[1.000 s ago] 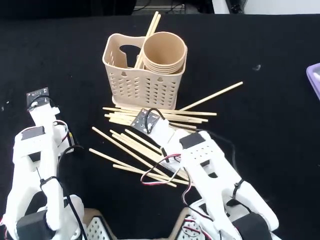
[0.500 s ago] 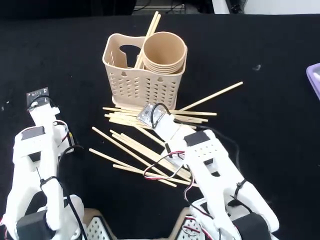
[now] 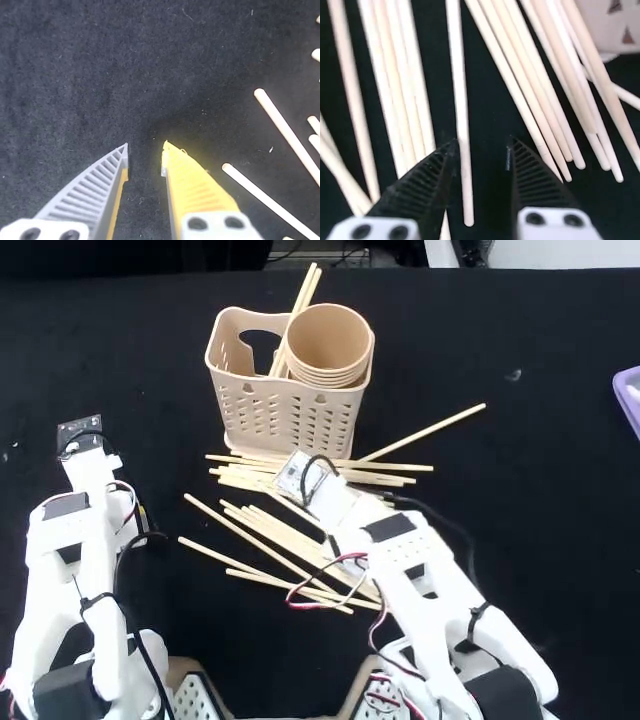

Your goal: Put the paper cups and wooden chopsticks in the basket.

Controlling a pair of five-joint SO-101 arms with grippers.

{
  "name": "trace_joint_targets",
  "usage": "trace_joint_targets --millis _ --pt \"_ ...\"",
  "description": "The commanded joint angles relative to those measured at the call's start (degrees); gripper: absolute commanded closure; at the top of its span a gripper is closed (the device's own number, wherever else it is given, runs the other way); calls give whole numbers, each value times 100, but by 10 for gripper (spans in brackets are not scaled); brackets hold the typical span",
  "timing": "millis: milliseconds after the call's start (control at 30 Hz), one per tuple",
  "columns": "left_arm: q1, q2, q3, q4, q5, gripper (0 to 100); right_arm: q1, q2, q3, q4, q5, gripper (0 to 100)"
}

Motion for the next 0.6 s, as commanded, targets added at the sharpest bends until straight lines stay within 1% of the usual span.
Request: trace_joint_targets --millis 0,100,267,367,567 --pt "-40 0 -31 -79 -70 880 -185 31 4 -114 35 850" --pt "-40 0 -31 -79 -70 880 -246 22 -40 114 35 850" --pt "-40 0 -31 -79 -70 880 -352 22 -497 1125 9 847" --pt "-40 0 -31 -79 -79 880 -519 31 -400 1037 35 847" --pt "-40 0 -31 -79 -79 880 -536 31 -207 782 35 847"
